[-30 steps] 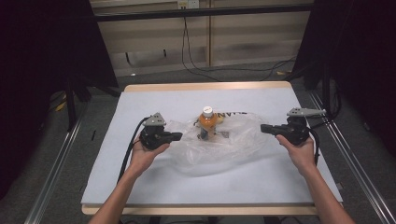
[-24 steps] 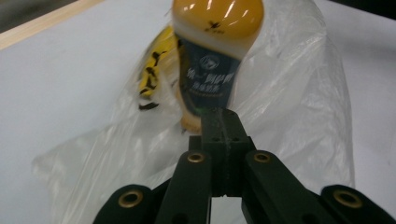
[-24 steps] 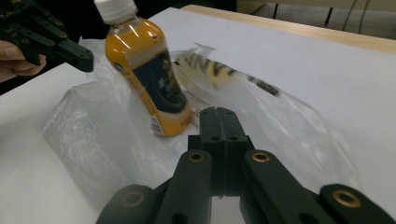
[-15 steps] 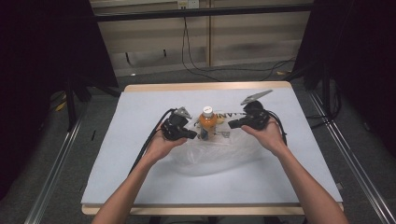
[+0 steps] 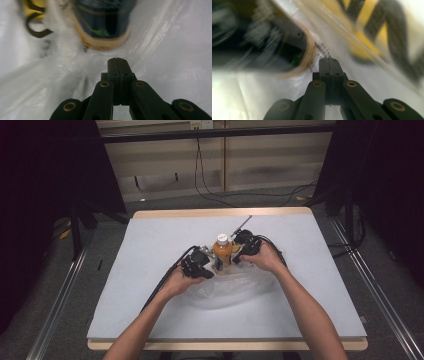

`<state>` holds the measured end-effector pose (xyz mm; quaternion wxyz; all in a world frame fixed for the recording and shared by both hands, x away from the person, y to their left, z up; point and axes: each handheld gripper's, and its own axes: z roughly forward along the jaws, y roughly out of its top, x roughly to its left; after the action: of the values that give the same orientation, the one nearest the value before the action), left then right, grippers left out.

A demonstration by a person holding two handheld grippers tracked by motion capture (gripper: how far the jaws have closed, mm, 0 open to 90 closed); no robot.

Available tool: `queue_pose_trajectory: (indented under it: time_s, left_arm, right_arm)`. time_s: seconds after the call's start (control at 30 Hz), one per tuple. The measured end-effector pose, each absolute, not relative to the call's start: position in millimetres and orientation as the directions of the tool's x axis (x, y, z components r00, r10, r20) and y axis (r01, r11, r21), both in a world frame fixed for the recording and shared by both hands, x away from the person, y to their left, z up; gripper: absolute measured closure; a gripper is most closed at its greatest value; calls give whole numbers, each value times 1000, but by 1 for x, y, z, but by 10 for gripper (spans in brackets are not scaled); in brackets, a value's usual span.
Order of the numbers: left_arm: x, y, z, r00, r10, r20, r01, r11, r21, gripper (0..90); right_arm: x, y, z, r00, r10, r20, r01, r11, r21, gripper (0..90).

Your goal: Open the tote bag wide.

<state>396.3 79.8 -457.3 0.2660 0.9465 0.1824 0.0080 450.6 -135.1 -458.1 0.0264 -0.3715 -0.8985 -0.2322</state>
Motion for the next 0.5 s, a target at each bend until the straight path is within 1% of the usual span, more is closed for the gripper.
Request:
queue_pose_trajectory:
  time_s: [0.03, 0.07, 0.13, 0.2, 0.27, 0.3, 0.33, 0.4, 0.43, 0.5]
  left_arm:
    - [390, 77, -460, 941, 328, -88, 326, -800, 503, 900]
    - [384, 74, -462, 940, 331, -82, 325, -796, 511, 900]
    - [374, 70, -461, 956, 281, -80, 282, -814, 508, 900]
    - [359, 66, -460, 967, 248, -55, 242, -832, 500, 900]
    - [343, 63, -459, 978, 202, -50, 199, -846, 495, 900]
    - [334, 62, -459, 980, 197, -38, 190, -849, 493, 900]
    - [334, 62, -459, 980, 197, -38, 190, -849, 493, 900]
    - [320, 59, -458, 987, 155, -37, 153, -856, 493, 900]
    - [310, 57, -458, 990, 139, -11, 127, -864, 488, 900]
    - [305, 56, -457, 992, 124, -9, 113, -868, 484, 900]
  right_arm:
    - [458, -131, -462, -723, 652, 230, 681, 616, 395, 900]
    - [461, -130, -461, -718, 658, 228, 686, 614, 390, 900]
    - [469, -126, -461, -719, 661, 214, 683, 617, 391, 900]
    - [475, -122, -462, -716, 668, 204, 685, 615, 392, 900]
    - [482, -118, -462, -711, 671, 210, 689, 607, 396, 900]
    - [485, -116, -462, -705, 679, 206, 695, 602, 394, 900]
    - [485, -116, -462, -705, 679, 206, 695, 602, 394, 900]
    - [493, -115, -463, -701, 680, 215, 700, 596, 394, 900]
    - [498, -113, -463, -694, 687, 217, 706, 590, 391, 900]
    - [502, -111, -462, -690, 694, 206, 710, 593, 380, 900]
